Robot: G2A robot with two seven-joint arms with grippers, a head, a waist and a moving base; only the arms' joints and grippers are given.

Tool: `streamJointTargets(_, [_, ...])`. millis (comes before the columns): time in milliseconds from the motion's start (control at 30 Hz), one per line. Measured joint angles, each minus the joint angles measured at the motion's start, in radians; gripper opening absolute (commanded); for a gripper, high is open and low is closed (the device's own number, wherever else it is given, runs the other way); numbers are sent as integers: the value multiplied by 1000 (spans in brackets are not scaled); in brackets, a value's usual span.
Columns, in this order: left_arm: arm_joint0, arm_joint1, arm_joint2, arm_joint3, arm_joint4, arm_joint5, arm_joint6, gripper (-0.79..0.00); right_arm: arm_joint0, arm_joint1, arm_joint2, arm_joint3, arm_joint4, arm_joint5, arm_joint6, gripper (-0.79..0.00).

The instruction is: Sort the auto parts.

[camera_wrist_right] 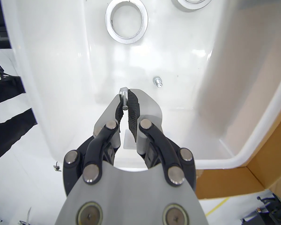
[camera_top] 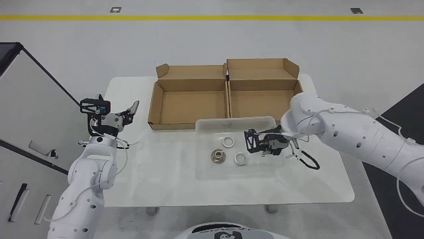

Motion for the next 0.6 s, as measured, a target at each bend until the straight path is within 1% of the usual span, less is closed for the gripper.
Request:
streamJointTargets(300, [0, 0, 0, 0, 0, 0, 0, 0, 82, 68, 0, -58, 61, -55, -55, -785])
streamJointTargets(433, [0, 0, 0, 0, 0, 0, 0, 0, 119, 99, 0, -62, 76, -109, -109, -785])
streamJointTargets(600, [0, 0, 0, 0, 0, 0, 0, 0, 137, 123, 0, -48, 45, -189, -190, -785])
